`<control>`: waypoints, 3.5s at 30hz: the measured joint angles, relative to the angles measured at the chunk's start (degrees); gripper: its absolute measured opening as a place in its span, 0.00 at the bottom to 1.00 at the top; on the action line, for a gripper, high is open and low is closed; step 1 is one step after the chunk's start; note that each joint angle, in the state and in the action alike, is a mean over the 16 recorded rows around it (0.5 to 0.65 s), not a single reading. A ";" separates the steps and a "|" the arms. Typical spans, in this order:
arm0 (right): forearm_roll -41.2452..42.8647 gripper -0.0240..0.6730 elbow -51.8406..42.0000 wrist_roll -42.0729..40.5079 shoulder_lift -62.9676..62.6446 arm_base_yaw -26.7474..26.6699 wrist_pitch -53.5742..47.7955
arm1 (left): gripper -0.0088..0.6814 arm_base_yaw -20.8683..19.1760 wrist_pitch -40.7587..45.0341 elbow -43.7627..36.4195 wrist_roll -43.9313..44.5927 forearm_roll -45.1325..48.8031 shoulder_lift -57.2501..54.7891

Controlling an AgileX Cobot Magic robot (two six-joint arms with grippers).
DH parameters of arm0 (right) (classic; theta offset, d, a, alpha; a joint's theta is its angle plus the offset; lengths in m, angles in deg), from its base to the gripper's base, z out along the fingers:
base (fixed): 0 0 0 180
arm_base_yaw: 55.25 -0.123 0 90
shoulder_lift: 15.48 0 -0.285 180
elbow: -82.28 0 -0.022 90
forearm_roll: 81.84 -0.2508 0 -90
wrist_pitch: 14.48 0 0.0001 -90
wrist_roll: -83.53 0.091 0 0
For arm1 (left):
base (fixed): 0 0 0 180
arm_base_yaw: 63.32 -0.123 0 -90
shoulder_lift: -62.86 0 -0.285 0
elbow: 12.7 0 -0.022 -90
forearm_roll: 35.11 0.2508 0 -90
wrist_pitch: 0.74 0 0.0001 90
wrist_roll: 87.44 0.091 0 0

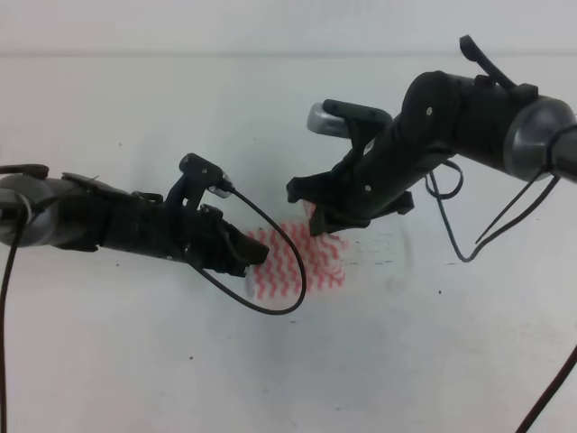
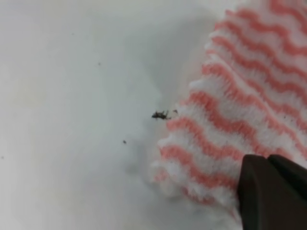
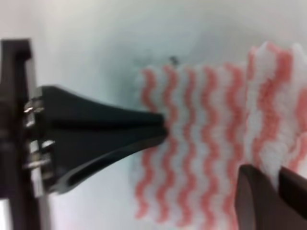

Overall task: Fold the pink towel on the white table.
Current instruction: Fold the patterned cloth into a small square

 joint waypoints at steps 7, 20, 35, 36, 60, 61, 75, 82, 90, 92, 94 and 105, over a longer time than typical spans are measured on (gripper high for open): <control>-1.53 0.01 0.00 -1.22 0.03 -1.11 0.42 | 0.01 0.00 0.31 0.03 -0.02 -0.18 0.01; -1.90 0.02 0.00 -1.58 0.04 -2.30 1.96 | 0.01 0.00 0.57 -0.02 0.02 -0.21 -0.05; -1.87 0.02 0.00 -1.57 1.09 -2.34 2.69 | 0.01 0.00 0.63 0.06 0.03 -0.27 -0.04; -1.92 0.02 0.00 -1.57 1.21 -2.34 2.75 | 0.01 0.00 0.63 0.07 0.03 -0.27 -0.04; -4.20 0.02 0.00 -1.57 2.40 -2.33 5.27 | 0.01 0.00 1.05 0.17 0.04 -0.28 -0.06; -4.26 0.02 0.00 -1.57 2.40 -2.33 5.31 | 0.01 0.00 1.08 0.17 0.04 -0.28 -0.06; -4.49 0.02 0.01 -1.57 2.38 -2.34 4.46 | 0.01 0.00 1.29 0.18 0.03 -0.31 -0.05; -4.49 0.02 0.01 -1.57 2.32 -2.35 4.31 | 0.01 0.00 1.28 0.22 0.34 -0.39 0.02; -4.43 0.02 0.00 -1.57 2.32 -2.35 4.31 | 0.01 -0.15 1.40 0.28 1.14 -0.35 0.95; -4.42 0.02 0.00 -1.57 2.32 -2.35 4.31 | 0.01 -0.43 1.93 0.30 1.36 -0.40 1.43; -4.40 0.02 0.00 -1.57 2.32 -2.35 4.31 | 0.01 -0.87 2.78 0.30 1.58 -0.41 1.95; -4.37 0.02 0.00 -1.57 2.38 -2.34 4.31 | 0.01 -4.84 10.84 0.25 2.88 0.60 3.91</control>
